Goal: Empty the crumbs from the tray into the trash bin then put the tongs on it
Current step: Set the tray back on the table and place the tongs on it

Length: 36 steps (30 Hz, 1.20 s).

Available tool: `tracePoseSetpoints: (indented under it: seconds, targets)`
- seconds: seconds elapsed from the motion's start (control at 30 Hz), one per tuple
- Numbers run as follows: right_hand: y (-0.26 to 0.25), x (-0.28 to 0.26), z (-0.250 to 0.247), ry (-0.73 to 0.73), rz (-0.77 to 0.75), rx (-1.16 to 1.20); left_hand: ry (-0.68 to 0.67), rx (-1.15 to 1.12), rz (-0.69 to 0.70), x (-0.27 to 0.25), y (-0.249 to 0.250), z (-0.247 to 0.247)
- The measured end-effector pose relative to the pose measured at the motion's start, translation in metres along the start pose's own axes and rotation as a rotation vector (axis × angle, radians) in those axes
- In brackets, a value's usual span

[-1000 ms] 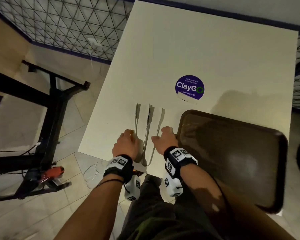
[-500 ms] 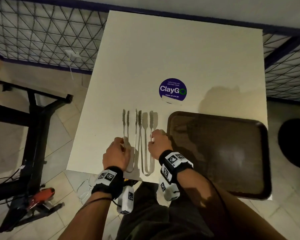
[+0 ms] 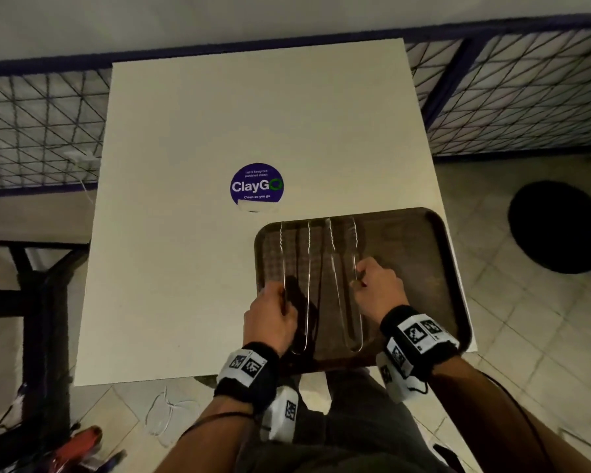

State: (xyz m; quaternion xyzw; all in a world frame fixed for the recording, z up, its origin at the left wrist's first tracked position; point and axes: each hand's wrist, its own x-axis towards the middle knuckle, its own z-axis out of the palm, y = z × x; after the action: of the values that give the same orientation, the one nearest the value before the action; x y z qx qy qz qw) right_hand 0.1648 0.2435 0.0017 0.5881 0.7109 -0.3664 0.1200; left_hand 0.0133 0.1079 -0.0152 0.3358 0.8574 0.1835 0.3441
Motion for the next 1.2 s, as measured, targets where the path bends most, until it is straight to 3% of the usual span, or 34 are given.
tracePoseSetpoints:
  seconds: [0.37,1.2]
  targets:
    - [0.051,0.015,-0.014,-0.036,0.058,-0.039,-0.088,0.060,-0.116,0.006,0.040,0.062]
    - [0.050,0.019,-0.011,-0.012,0.027,0.000,-0.057,0.043,-0.089,0.006,0.038,0.075]
